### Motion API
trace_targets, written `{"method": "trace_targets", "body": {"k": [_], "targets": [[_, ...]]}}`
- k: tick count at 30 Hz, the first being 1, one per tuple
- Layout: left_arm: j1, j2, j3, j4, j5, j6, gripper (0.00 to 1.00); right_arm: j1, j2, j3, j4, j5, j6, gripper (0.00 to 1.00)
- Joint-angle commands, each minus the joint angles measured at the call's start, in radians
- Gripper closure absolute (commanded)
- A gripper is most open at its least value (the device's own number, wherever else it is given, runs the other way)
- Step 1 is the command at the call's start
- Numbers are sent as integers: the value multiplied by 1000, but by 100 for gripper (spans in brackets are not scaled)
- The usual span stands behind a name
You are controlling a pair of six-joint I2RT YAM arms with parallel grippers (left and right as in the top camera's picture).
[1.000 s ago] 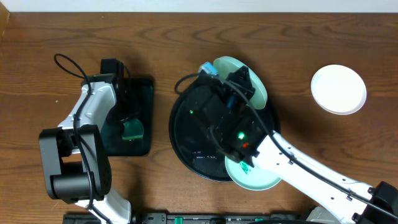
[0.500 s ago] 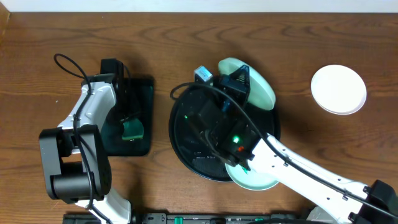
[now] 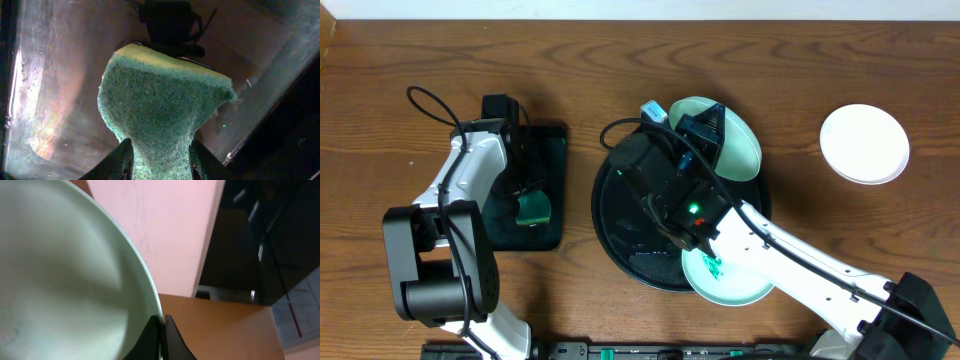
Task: Clean dirty plates on tray and stack at the side
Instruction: 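Lift the cleaned green plate with the right gripper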
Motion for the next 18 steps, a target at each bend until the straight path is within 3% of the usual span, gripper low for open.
{"method": "trace_targets", "body": {"k": [1,5,8,12,16,18], "targets": [[0,-7,18,2,6,9,62,21,-2,3,16,0,41,99],[0,-7,18,-7,6,9,62,27,10,3,30,50,45,99],[0,-7,18,-2,7,9,62,17,10,3,11,-41,101,99],[0,-7,18,-6,7,9,62,33,13,3,35,64,79,99],[0,-7,18,-2,7,9,62,3,12,3,3,-71,145,99],[0,-7,18,-11,7,9,62,0,14,3,6,16,139,99]]}}
